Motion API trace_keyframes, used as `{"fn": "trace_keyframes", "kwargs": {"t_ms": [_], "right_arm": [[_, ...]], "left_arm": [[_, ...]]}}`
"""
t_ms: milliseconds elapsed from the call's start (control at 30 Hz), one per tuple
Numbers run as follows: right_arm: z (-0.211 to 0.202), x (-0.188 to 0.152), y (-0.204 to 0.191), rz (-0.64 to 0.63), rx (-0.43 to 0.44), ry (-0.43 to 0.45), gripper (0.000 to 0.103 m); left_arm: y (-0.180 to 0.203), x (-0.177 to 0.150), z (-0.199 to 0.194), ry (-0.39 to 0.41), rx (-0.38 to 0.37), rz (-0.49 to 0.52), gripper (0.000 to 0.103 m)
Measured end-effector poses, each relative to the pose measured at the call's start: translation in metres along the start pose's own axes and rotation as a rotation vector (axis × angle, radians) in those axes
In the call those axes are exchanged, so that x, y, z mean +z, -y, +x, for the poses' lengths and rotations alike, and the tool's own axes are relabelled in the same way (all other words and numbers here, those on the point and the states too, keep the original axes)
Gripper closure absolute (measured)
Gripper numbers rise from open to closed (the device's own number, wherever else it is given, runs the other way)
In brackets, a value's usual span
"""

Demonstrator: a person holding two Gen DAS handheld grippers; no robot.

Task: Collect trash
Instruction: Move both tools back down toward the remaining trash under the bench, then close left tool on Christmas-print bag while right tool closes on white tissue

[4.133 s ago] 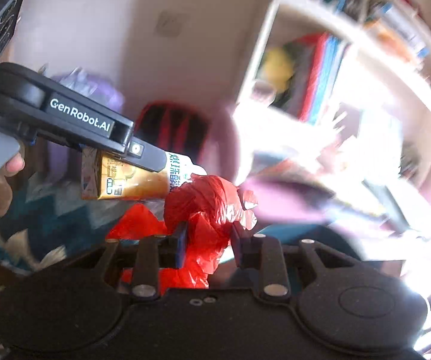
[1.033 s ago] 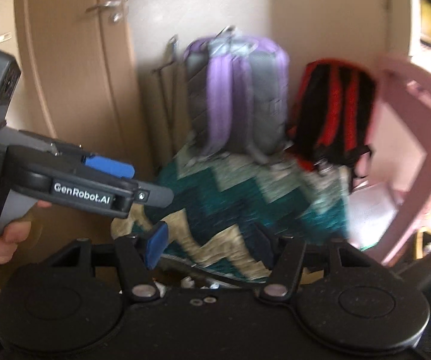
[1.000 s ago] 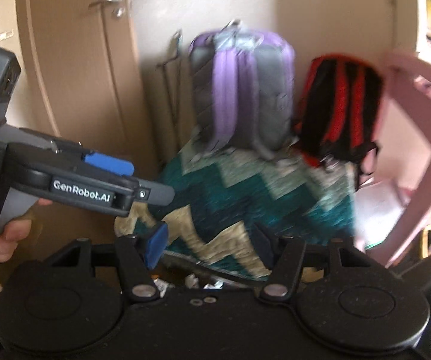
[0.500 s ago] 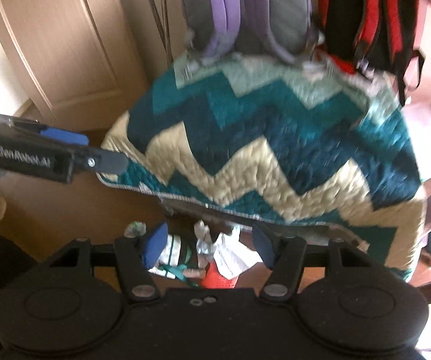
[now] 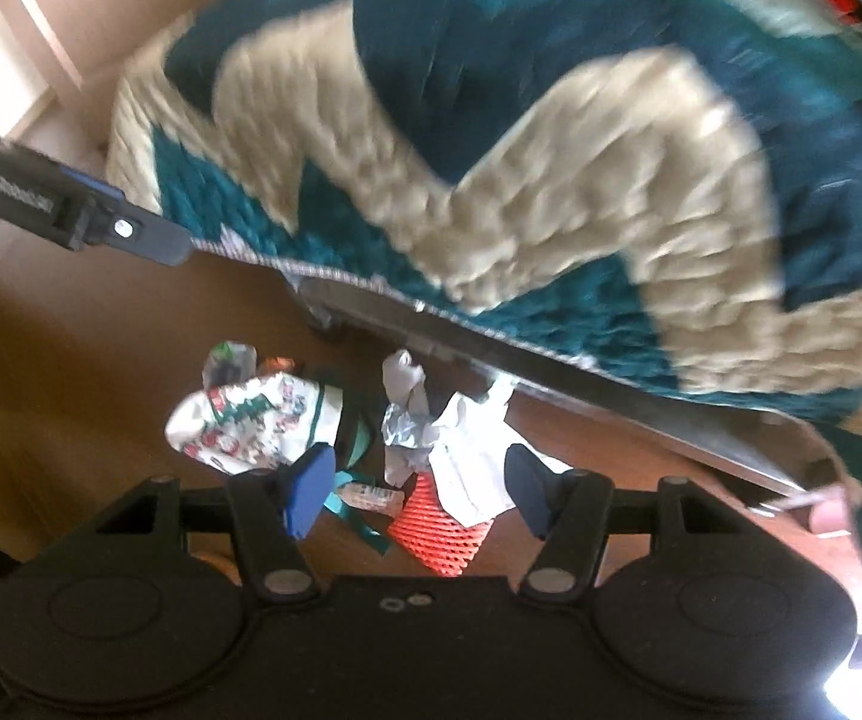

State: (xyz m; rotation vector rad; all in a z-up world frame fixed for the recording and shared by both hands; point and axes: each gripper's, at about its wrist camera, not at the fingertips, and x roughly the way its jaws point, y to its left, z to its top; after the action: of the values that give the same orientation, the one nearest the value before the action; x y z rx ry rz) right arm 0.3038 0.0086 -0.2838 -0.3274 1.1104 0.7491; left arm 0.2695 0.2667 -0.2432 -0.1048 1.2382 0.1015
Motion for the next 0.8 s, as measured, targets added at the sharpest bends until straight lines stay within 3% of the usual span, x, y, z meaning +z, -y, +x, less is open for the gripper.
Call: {"fn": "trace_keyframes", "kwargs": {"t_ms": [333,467,633,800], "right_arm": [[0.139,-0.001,0.007,-0.115,-0.077,-0.161,0.041],[0.172,-0.012,0.005,-0.258,-0.141,-0.184,0.041],[0.204,-0.015,0.014,-0.275,-0.148,-0.224,0.041],[0.229,-0.026,0.015,-0.357,-0.158,-0.266,0.041]], "left_arm": [[-0.070,-0.058,0.123,-0.198,0.069,-0.085,0.005],[-0.081,-0.081,0.163,-0.268,0.092,-0.090,0.005],[-0.085,-0.098,0.201,-0.311,0.124,-0.078,0.005],[-0.074,-0.114,0.223,-0.328,0.122,0.001,0.005]]}}
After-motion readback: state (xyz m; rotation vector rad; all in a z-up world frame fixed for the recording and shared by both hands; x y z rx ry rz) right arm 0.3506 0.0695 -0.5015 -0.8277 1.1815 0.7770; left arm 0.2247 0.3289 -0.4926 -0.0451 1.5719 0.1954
